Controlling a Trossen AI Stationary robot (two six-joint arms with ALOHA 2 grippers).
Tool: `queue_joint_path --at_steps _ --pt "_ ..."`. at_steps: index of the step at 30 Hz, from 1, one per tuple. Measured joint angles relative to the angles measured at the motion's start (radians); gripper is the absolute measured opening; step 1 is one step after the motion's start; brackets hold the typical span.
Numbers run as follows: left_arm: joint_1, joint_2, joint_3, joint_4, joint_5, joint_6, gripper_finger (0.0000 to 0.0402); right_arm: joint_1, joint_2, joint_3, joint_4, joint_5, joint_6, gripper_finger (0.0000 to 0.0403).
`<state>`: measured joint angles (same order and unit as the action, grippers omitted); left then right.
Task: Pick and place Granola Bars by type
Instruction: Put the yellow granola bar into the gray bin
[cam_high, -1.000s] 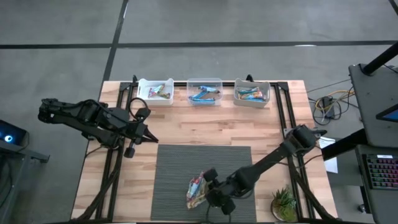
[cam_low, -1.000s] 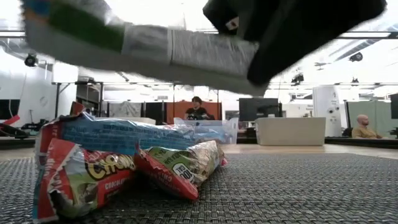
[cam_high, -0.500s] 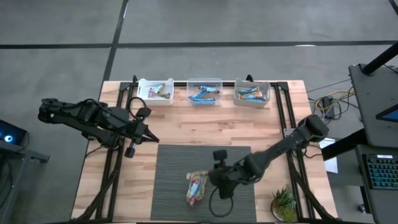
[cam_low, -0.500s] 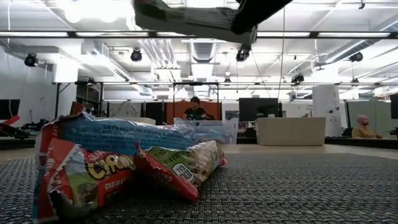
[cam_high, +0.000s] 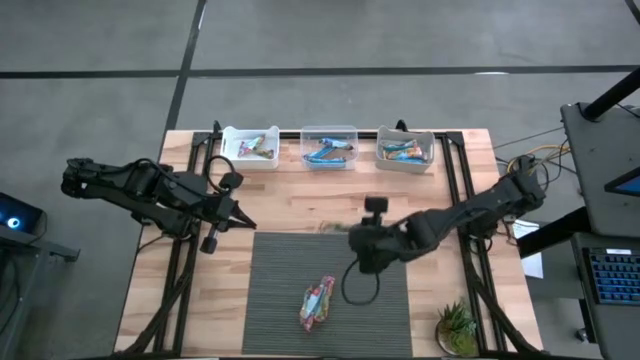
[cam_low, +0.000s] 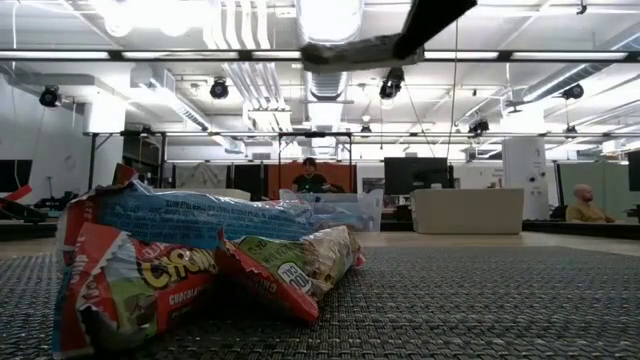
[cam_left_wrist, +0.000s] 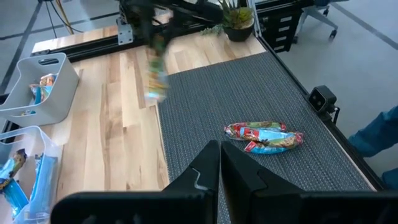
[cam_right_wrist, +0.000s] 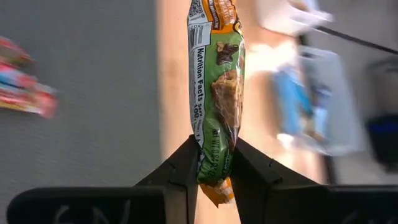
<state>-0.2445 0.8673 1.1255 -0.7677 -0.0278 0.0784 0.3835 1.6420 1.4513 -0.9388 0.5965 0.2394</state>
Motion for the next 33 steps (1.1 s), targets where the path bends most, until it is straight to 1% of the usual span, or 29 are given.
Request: queue_joint_path --at_steps 5,10,14,18,24,29,33 --pt "0.0 0.0 0.0 0.0 0.0 0.001 0.0 -0.077 -0.06 0.0 -0.135 0.062 -0.006 0.0073" --pt "0.0 0.0 0.0 0.0 0.0 0.002 0.0 -0.17 -0.122 0.0 -0.236 0.064 -0.007 0.0079" --pt "0.0 0.0 0.0 0.002 0.0 0.002 0.0 -0.255 -0.175 0.0 -0.277 0.065 -0.013 0.0075" --pt "0.0 0.0 0.0 0.012 0.0 0.004 0.0 -0.353 -0.227 -0.003 -0.294 0.064 -0.069 0.0066" --pt "0.0 0.0 0.0 0.015 -0.003 0.03 0.0 -0.476 -0.28 -0.006 -0.293 0.008 -0.114 0.0056" --pt "0.0 0.0 0.0 0.016 -0.016 0.03 0.0 -0.526 -0.296 -0.007 -0.292 -0.022 -0.135 0.0052" --pt "0.0 0.0 0.0 0.019 -0.017 0.029 0.0 -0.535 -0.298 -0.011 -0.291 -0.141 -0.102 0.0054"
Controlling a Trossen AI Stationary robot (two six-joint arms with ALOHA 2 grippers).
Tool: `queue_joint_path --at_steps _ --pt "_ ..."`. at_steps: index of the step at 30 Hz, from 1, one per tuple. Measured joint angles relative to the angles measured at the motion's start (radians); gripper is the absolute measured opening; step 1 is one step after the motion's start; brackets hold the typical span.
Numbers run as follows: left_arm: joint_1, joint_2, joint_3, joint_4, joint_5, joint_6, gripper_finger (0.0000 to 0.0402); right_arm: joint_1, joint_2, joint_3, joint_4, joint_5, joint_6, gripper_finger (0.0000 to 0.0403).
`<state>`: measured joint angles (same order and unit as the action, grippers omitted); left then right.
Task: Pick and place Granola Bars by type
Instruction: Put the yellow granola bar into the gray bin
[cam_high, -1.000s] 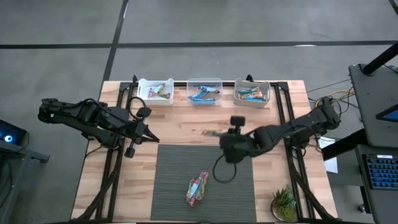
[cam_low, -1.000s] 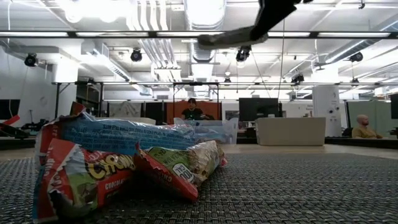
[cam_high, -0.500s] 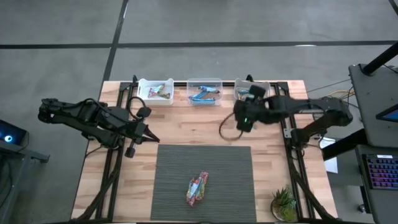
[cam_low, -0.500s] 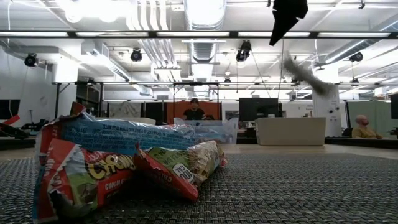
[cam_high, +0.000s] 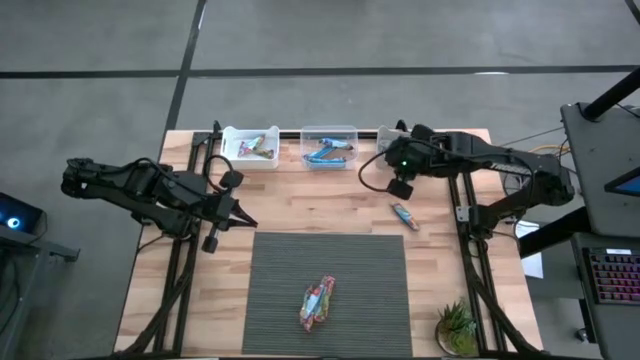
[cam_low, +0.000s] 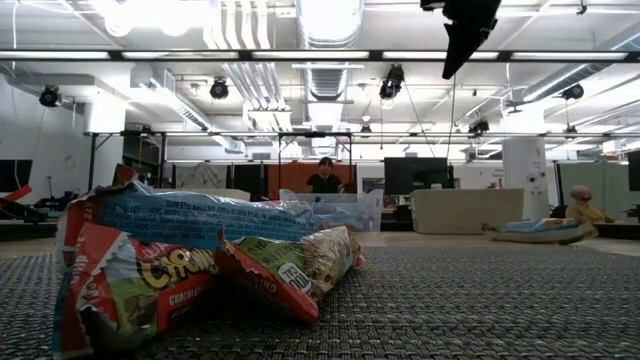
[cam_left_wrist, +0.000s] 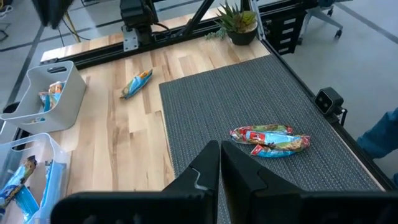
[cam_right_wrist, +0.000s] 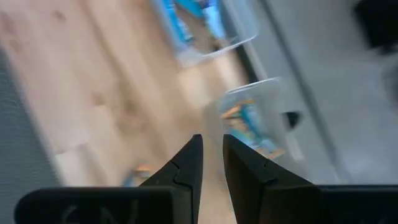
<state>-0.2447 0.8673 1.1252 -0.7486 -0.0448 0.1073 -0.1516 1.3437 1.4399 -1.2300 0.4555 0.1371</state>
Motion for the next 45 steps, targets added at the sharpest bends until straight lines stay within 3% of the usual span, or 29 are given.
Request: queue_joint_path --at_steps 5,10,14,21,27,33,45 --pt "0.0 0.0 0.0 0.001 -0.001 -0.008 0.0 0.0 0.0 -0.021 -0.02 -0.143 0.162 0.0056" --pt "0.0 0.0 0.0 0.004 -0.003 -0.009 0.0 0.0 0.0 -0.05 -0.08 -0.218 0.242 0.0079" --pt "0.0 0.0 0.0 0.009 -0.009 -0.01 0.0 -0.003 0.0 -0.08 -0.13 -0.278 0.288 0.0123" --pt "0.0 0.0 0.0 0.009 -0.01 -0.01 0.0 -0.003 -0.002 -0.165 -0.132 -0.282 0.431 0.0217" --pt "0.0 0.0 0.0 0.009 -0.01 -0.029 0.0 -0.002 -0.003 -0.243 -0.127 -0.338 0.516 0.0262" --pt "0.0 0.0 -0.001 0.009 -0.01 -0.032 0.0 -0.002 -0.006 -0.352 -0.069 -0.368 0.515 0.0274" --pt "0.0 0.0 -0.002 0.008 -0.01 -0.055 0.0 -0.014 -0.007 -0.56 0.135 -0.422 0.407 0.0261"
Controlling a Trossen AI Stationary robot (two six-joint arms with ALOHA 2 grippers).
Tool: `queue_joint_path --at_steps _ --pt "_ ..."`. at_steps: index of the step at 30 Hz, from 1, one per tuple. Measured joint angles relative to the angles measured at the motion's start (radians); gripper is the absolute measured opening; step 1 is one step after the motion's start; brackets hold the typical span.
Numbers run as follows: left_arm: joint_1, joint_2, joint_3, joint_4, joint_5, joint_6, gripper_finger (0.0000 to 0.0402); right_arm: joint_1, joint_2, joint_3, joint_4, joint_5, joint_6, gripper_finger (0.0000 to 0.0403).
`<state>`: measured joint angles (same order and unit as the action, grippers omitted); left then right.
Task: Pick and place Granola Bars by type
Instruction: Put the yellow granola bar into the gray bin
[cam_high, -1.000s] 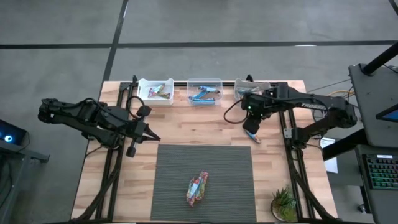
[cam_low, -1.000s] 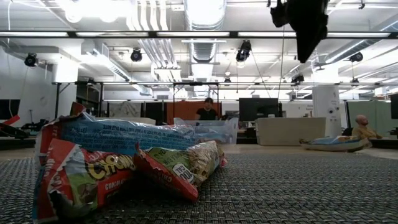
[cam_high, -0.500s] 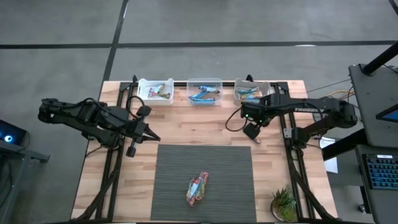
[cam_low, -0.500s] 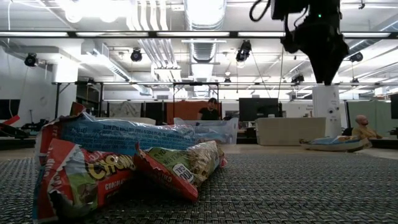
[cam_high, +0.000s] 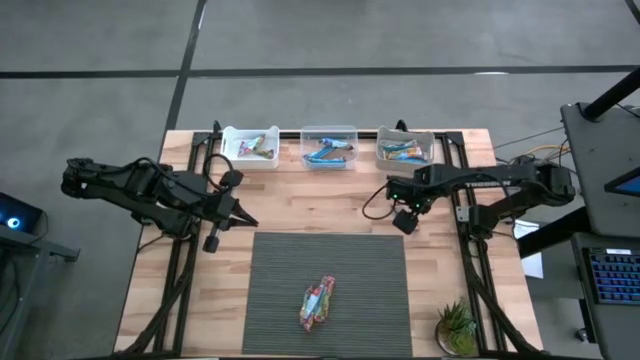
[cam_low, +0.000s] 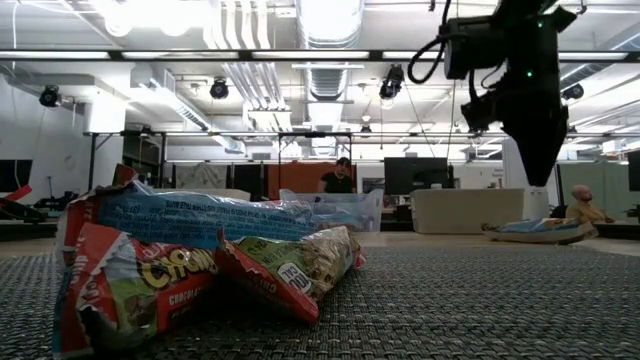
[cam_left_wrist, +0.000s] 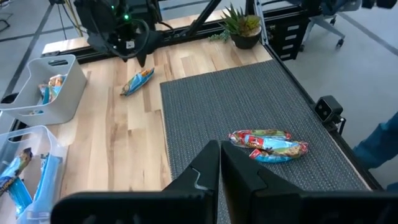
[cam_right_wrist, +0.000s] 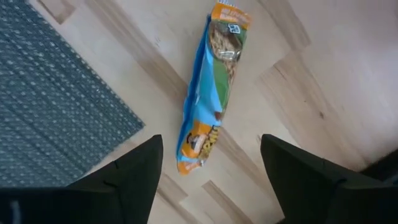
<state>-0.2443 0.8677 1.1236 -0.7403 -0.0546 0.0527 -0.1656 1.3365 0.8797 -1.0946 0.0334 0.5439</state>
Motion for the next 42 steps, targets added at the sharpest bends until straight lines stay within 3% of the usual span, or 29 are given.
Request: queue_joint_path --at_steps 11,42 --pt "0.0 0.0 0.0 0.0 -0.017 -0.042 0.0 -0.014 0.002 -0.094 0.133 -0.031 -0.028 0.0259" --pt "0.0 0.0 0.0 0.0 -0.044 -0.053 0.0 -0.018 0.003 -0.244 0.294 -0.068 0.006 0.0248"
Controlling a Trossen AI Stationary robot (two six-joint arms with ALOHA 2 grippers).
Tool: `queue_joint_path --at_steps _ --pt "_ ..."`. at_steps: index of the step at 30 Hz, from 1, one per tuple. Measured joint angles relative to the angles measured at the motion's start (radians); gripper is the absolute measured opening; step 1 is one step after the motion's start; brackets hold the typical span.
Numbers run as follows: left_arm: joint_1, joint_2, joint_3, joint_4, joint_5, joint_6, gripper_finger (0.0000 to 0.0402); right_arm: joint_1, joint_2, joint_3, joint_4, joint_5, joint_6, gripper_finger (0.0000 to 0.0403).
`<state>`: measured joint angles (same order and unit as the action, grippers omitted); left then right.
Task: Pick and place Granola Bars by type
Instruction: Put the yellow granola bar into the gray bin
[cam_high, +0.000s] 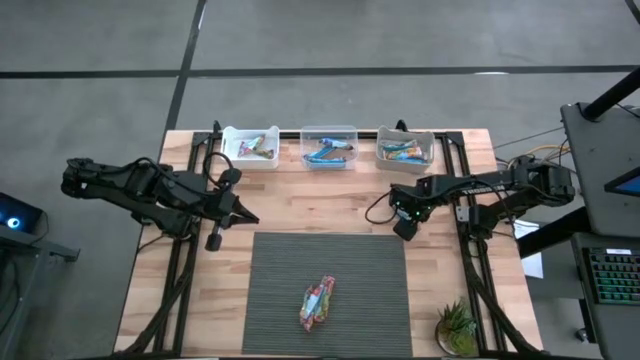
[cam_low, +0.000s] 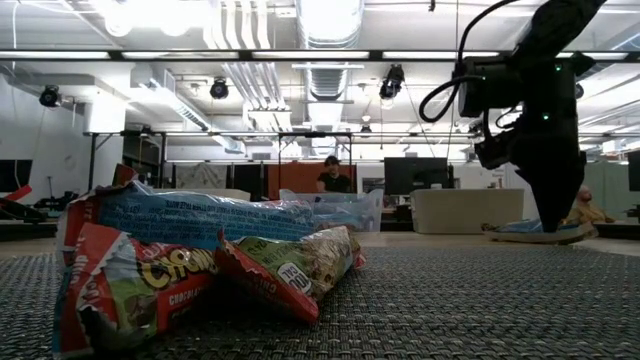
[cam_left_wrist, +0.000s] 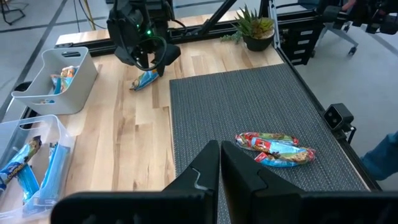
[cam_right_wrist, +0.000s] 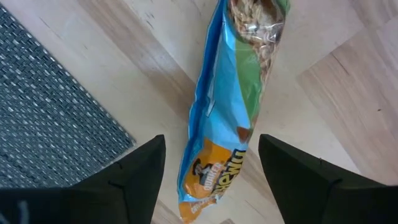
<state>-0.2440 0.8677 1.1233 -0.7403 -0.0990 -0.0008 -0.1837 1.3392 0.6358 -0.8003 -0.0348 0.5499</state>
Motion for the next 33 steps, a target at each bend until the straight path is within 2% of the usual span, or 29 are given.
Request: queue_joint_path --at_steps 18,33 --pt "0.0 0.0 0.0 0.0 0.0 -0.002 0.0 0.0 0.0 -0.02 0.023 0.0 0.0 0.0213" --pt "0.0 0.0 0.0 0.0 -0.001 -0.009 0.0 -0.001 -0.001 -0.06 0.035 -0.02 0.016 0.0119"
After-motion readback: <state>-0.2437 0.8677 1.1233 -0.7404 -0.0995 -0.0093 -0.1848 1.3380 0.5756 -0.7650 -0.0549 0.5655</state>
